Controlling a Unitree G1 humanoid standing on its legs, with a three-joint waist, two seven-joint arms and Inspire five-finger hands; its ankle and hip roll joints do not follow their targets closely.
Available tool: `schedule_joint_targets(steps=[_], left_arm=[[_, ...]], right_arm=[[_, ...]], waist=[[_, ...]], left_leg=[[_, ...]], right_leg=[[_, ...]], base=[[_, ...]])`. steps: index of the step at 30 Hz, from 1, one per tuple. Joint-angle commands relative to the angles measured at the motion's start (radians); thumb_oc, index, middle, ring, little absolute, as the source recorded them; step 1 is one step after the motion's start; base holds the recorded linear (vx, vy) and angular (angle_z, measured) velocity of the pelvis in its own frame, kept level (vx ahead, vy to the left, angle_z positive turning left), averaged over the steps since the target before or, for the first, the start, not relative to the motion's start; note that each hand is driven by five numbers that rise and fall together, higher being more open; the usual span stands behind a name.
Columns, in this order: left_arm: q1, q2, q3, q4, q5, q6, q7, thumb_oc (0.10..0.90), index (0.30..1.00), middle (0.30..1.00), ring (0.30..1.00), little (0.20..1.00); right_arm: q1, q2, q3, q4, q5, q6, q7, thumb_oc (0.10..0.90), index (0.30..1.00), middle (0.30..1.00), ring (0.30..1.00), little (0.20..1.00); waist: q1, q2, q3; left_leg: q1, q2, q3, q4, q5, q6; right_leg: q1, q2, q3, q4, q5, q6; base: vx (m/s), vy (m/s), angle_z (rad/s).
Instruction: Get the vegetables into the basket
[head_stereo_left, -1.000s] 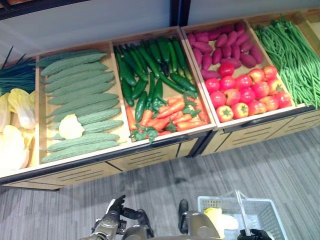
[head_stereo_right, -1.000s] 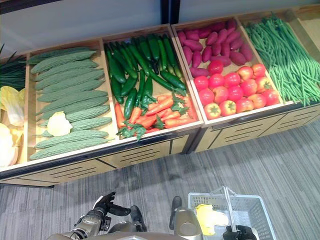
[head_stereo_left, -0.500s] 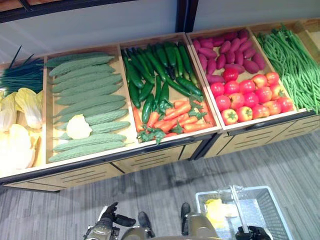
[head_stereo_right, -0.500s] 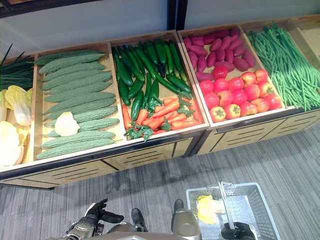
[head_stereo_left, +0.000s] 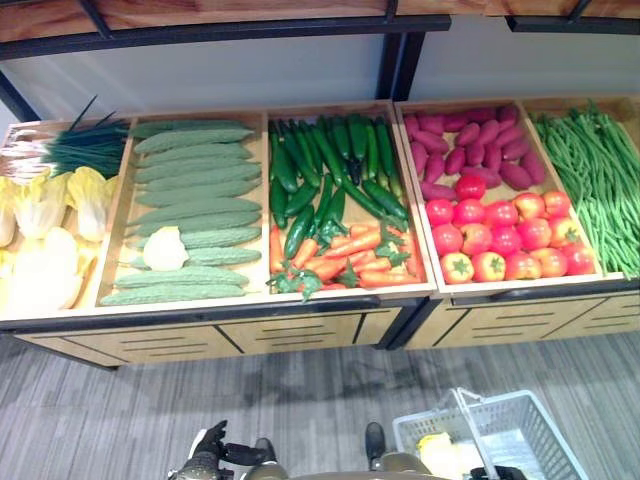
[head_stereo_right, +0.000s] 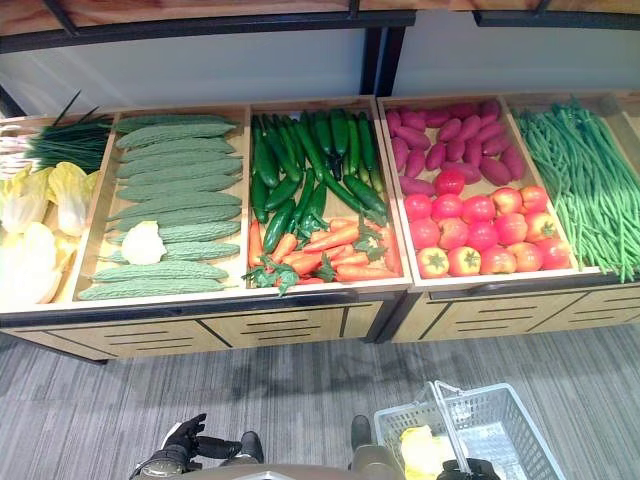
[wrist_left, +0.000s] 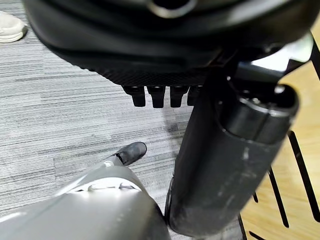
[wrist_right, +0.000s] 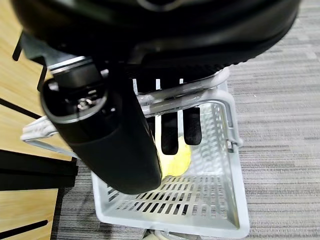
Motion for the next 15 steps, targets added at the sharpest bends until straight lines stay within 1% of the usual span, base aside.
schedule_joint_targets(steps=[1, 4, 9, 10, 11, 12, 13, 14, 15], left_arm=[[-0.033, 0.056, 0.058, 0.047, 0.023, -0.004, 0.053, 0.900, 1.000, 1.000, 1.000, 1.000], [-0.029, 0.053, 0.068, 0.046, 0.016, -0.006, 0.059, 0.900, 1.000, 1.000, 1.000, 1.000], [-0.017, 0.085, 0.151, 0.044, -0.039, -0.028, 0.130, 0.900, 1.000, 1.000, 1.000, 1.000], [-0.017, 0.103, 0.201, 0.047, -0.071, -0.036, 0.178, 0.900, 1.000, 1.000, 1.000, 1.000], [-0.015, 0.130, 0.278, 0.059, -0.113, -0.051, 0.248, 0.900, 1.000, 1.000, 1.000, 1.000], [-0.014, 0.130, 0.279, 0.058, -0.113, -0.051, 0.248, 0.900, 1.000, 1.000, 1.000, 1.000], [-0.013, 0.148, 0.331, 0.075, -0.138, -0.051, 0.285, 0.900, 1.000, 1.000, 1.000, 1.000], [-0.013, 0.148, 0.331, 0.075, -0.138, -0.051, 0.285, 0.900, 1.000, 1.000, 1.000, 1.000], [0.001, 0.238, 0.464, 0.106, -0.158, -0.056, 0.394, 0.900, 1.000, 1.000, 1.000, 1.000]], right_arm=[[0.000, 0.004, 0.007, -0.005, -0.018, -0.033, -0.014, 0.400, 0.300, 0.300, 0.300, 0.300], [-0.001, 0.004, 0.006, 0.000, -0.021, -0.032, -0.015, 0.400, 0.300, 0.300, 0.300, 0.300], [0.010, 0.004, -0.006, 0.018, -0.030, -0.038, -0.030, 0.400, 0.300, 0.300, 0.300, 0.300], [0.012, 0.005, -0.009, 0.022, -0.032, -0.041, -0.036, 0.400, 0.300, 0.300, 0.300, 0.300], [0.018, 0.009, -0.012, 0.025, -0.039, -0.046, -0.046, 0.400, 0.300, 0.300, 0.300, 0.300], [0.018, 0.009, -0.011, 0.025, -0.039, -0.046, -0.046, 0.400, 0.300, 0.300, 0.300, 0.300], [0.020, 0.012, -0.011, 0.027, -0.045, -0.047, -0.051, 0.400, 0.300, 0.300, 0.300, 0.300], [0.020, 0.012, -0.011, 0.027, -0.045, -0.047, -0.051, 0.400, 0.300, 0.300, 0.300, 0.300], [0.030, 0.017, 0.000, 0.017, -0.075, -0.055, -0.070, 0.400, 0.300, 0.300, 0.300, 0.300]], waist=[[-0.007, -0.070, 0.023], [-0.006, -0.066, 0.015], [0.000, -0.064, 0.003], [0.003, -0.063, -0.001], [0.003, -0.064, -0.007], [0.002, -0.065, -0.007], [0.002, -0.065, -0.012], [0.002, -0.066, -0.011], [-0.002, -0.067, -0.024]], left_leg=[[-0.005, -0.039, 0.029, -0.040, 0.060, -0.026], [-0.002, -0.037, 0.037, -0.040, 0.060, -0.029], [0.021, -0.039, 0.032, -0.040, 0.055, -0.030], [0.023, -0.040, 0.031, -0.040, 0.052, -0.031], [0.027, -0.041, 0.032, -0.040, 0.049, -0.033], [0.028, -0.041, 0.032, -0.040, 0.049, -0.033], [0.030, -0.042, 0.034, -0.040, 0.046, -0.034], [0.031, -0.042, 0.034, -0.040, 0.046, -0.034], [0.041, -0.040, 0.045, -0.040, 0.042, -0.042]], right_leg=[[0.059, -0.092, -0.029, -0.046, 0.039, 0.081], [0.062, -0.095, -0.028, -0.059, 0.043, 0.082], [0.076, -0.101, -0.037, -0.045, 0.040, 0.080], [0.079, -0.102, -0.039, -0.047, 0.040, 0.081], [0.083, -0.104, -0.044, -0.049, 0.041, 0.083], [0.084, -0.104, -0.044, -0.049, 0.041, 0.083], [0.085, -0.105, -0.044, -0.051, 0.042, 0.085], [0.085, -0.105, -0.044, -0.051, 0.042, 0.085], [0.085, -0.106, -0.042, -0.047, 0.042, 0.088]], base=[[0.00, 0.000, 0.00], [0.00, -0.005, -0.01], [0.00, -0.003, -0.01], [0.03, 0.006, 0.03], [0.00, 0.000, 0.00], [0.00, 0.000, 0.00], [0.00, 0.000, 0.00], [0.05, 0.018, 0.01], [0.04, 0.016, -0.01]])
